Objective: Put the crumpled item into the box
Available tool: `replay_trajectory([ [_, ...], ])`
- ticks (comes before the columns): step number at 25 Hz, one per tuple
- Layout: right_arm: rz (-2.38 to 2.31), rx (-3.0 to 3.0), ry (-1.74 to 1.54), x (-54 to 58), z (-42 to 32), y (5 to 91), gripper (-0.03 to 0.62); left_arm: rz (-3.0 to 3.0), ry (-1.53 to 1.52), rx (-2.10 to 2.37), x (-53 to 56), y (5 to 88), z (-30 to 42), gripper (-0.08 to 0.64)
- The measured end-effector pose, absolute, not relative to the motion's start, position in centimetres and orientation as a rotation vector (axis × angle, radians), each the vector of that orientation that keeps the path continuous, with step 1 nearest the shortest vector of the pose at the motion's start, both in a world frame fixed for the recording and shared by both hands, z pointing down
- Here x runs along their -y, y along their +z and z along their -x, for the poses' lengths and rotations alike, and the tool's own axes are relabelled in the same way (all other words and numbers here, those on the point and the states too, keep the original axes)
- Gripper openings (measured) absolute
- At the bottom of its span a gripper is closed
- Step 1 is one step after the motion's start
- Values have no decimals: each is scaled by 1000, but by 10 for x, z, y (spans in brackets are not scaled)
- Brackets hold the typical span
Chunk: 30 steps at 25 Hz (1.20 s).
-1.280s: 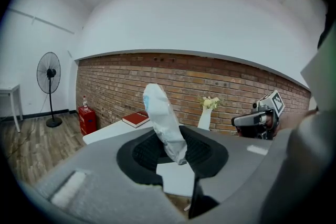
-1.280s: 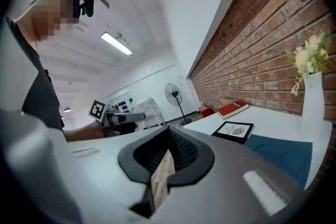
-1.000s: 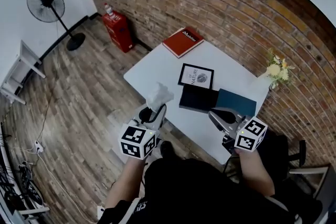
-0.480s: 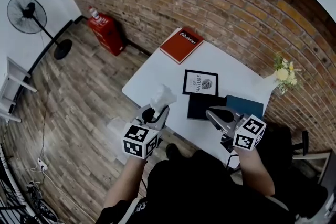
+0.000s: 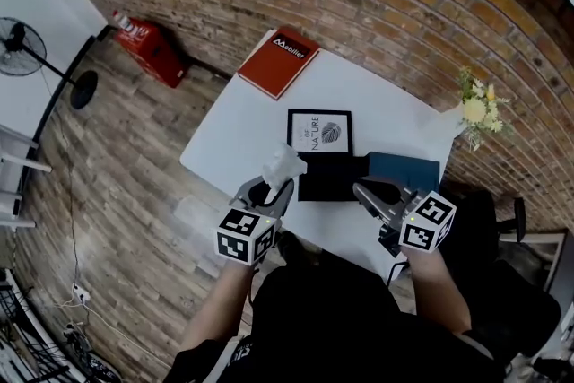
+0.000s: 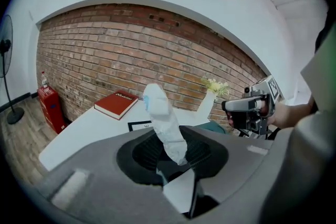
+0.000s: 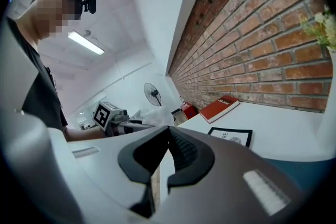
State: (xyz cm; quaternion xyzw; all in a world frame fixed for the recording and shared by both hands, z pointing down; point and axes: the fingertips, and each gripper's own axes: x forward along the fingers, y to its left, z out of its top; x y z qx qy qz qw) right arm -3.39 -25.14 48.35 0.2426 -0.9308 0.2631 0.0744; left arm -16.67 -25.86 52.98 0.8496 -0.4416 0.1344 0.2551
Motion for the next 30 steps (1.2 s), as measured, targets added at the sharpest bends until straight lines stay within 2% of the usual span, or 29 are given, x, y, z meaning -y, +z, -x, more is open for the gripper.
replay_trajectory([
  [14, -855, 2743, 895, 264, -28, 510, 0, -2269, 557, 943, 265, 605, 78, 104],
  [30, -980, 2727, 917, 263, -73, 499, 1, -2224, 793, 787, 261, 672, 44, 106],
])
